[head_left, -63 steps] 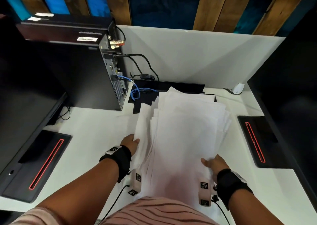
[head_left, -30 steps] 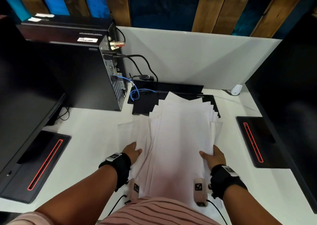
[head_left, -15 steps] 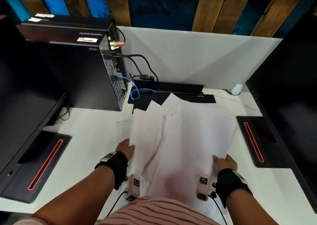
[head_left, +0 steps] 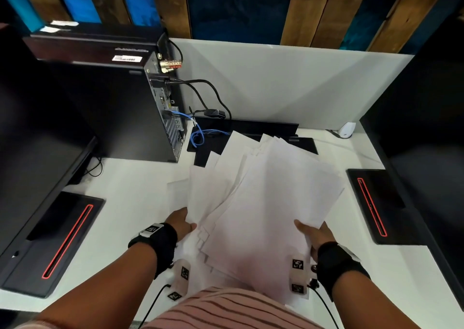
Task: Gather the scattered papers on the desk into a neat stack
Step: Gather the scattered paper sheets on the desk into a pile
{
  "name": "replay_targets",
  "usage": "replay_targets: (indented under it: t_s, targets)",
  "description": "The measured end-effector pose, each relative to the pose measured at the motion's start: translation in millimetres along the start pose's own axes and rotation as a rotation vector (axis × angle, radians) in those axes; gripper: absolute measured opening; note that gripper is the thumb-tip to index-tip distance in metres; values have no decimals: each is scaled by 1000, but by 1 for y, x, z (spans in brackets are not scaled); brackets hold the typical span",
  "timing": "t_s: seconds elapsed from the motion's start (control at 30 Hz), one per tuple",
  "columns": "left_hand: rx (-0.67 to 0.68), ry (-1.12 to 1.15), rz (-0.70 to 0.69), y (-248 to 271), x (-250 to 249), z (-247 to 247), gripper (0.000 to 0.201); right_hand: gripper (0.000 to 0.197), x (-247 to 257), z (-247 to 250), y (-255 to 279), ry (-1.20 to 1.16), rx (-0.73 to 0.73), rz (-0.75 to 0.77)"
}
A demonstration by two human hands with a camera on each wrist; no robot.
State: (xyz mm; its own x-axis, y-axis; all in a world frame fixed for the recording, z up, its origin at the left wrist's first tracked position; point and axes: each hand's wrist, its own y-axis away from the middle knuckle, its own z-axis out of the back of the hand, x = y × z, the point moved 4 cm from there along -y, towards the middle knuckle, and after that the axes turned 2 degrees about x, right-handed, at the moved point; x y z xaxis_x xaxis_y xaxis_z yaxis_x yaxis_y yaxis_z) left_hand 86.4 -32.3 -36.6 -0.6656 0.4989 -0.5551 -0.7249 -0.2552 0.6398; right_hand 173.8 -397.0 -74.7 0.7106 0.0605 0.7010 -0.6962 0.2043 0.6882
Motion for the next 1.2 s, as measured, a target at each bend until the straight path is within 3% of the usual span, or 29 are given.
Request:
replay_targets:
  t_s: [0.1, 0.23, 0.3, 0.47, 0.6, 0.8, 0.97, 1.07, 1.2]
  targets:
    - [-16, 36, -23, -1, 2, 3, 51, 58, -3, -1, 1, 33, -10, 45]
    - [-156, 315, -56, 0, -4, 8, 74, 54, -6, 3, -1, 83, -33, 43]
    - [-165, 295, -55, 1, -13, 7, 79, 55, -5, 5, 3, 104, -37, 24]
    - [-310, 126, -50, 10, -42, 17, 44, 53, 1, 9, 4, 193, -40, 64]
    - [-446, 23, -189, 33, -82, 52, 29, 54, 8, 9, 8, 196, -34, 77]
    - [-687, -91, -384, 84, -142, 123, 25, 54, 12, 7, 12, 187, -3, 119]
    - [-855, 36, -514, 128, -173, 176, 28, 54, 9, 7, 9, 227, 6, 99]
    - [-883, 150, -567, 131, -179, 193, 30, 55, 11, 5, 13, 280, 14, 99]
    - [-771, 198, -523, 96, -169, 171, 27, 52, 16, 4, 21, 392, 27, 142]
